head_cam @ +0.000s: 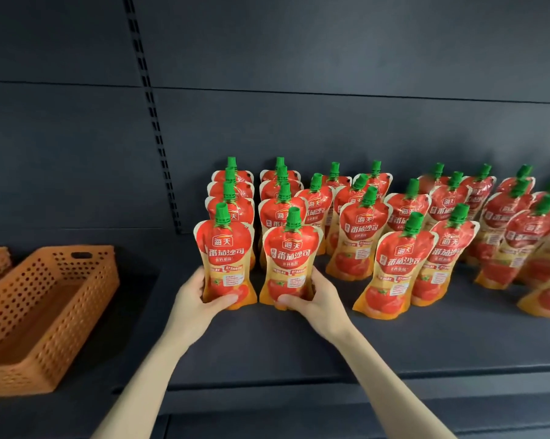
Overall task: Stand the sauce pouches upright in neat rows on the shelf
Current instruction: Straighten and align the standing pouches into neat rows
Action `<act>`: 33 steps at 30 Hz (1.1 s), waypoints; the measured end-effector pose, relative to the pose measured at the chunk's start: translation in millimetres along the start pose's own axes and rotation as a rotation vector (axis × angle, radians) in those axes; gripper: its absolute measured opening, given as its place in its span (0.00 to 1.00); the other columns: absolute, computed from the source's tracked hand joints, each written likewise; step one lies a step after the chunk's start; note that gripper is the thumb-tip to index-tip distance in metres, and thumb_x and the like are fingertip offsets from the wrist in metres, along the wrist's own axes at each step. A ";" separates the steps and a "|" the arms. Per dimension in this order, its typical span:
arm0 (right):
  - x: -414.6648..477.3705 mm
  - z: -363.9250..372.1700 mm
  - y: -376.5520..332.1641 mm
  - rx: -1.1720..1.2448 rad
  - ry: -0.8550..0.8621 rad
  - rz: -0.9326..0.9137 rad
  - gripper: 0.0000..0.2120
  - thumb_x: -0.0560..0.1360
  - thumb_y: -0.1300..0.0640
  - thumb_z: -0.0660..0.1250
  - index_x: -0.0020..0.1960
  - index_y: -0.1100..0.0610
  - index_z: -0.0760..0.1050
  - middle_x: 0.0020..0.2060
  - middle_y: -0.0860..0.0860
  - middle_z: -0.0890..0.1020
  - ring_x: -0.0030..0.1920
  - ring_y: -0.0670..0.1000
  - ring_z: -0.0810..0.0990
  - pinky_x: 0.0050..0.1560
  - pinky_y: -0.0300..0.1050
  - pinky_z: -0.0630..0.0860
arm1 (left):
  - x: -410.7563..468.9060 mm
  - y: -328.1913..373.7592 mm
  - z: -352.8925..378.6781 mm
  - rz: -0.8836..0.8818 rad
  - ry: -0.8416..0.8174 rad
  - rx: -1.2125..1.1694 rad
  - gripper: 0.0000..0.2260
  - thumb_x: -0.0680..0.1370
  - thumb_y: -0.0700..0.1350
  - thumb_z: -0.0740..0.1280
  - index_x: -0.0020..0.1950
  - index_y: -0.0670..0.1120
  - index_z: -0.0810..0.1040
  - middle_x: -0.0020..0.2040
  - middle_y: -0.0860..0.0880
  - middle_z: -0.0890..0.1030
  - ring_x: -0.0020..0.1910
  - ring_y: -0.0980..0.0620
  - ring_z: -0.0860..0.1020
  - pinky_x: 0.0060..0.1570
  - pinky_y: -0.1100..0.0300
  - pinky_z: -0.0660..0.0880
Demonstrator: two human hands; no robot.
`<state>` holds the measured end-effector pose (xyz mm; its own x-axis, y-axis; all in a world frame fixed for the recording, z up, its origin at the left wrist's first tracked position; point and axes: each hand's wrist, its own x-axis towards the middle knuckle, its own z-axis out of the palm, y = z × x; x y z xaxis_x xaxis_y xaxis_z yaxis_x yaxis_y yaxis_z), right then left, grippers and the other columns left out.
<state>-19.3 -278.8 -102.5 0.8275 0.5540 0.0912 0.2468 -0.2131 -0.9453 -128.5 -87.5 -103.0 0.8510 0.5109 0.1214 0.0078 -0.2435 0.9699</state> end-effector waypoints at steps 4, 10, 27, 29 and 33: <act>5.1 2.8 1.8 -0.006 0.031 -0.012 0.26 0.69 0.57 0.75 0.63 0.52 0.68 0.53 0.43 0.79 0.55 0.41 0.78 0.54 0.34 0.75 | 5.7 -6.1 0.1 0.008 0.025 0.039 0.20 0.68 0.41 0.75 0.53 0.58 0.74 0.52 0.55 0.82 0.52 0.55 0.80 0.51 0.58 0.77; 10.1 4.9 3.7 -0.028 0.027 -0.022 0.26 0.70 0.55 0.73 0.64 0.52 0.68 0.54 0.42 0.78 0.55 0.41 0.77 0.56 0.34 0.74 | 8.4 -10.9 1.7 0.022 0.041 0.064 0.19 0.68 0.42 0.75 0.52 0.59 0.73 0.52 0.55 0.81 0.52 0.55 0.80 0.51 0.58 0.77; 9.0 9.1 2.4 -0.069 0.038 -0.022 0.27 0.71 0.54 0.72 0.67 0.53 0.66 0.58 0.44 0.76 0.59 0.44 0.75 0.63 0.43 0.72 | 8.8 -14.3 5.1 0.013 0.069 0.105 0.20 0.70 0.44 0.74 0.58 0.51 0.71 0.54 0.53 0.79 0.54 0.55 0.78 0.49 0.61 0.76; 8.3 9.3 1.5 -0.064 0.033 -0.017 0.26 0.71 0.54 0.72 0.66 0.52 0.66 0.57 0.44 0.76 0.58 0.43 0.74 0.61 0.40 0.72 | 8.3 -15.1 4.9 0.012 0.073 0.109 0.20 0.70 0.44 0.74 0.58 0.51 0.71 0.54 0.53 0.79 0.54 0.55 0.78 0.49 0.62 0.75; 7.7 8.6 0.1 -0.078 0.028 -0.009 0.27 0.71 0.55 0.72 0.67 0.52 0.65 0.56 0.42 0.75 0.56 0.41 0.74 0.58 0.35 0.71 | 7.7 -14.4 5.3 0.019 0.086 0.128 0.20 0.69 0.45 0.74 0.59 0.49 0.72 0.54 0.53 0.80 0.53 0.56 0.78 0.49 0.62 0.75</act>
<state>-17.2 -267.7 -104.6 0.8389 0.5332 0.1092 0.2917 -0.2711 -0.9173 -119.3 -84.5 -117.2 0.8035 0.5728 0.1622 0.0639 -0.3539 0.9331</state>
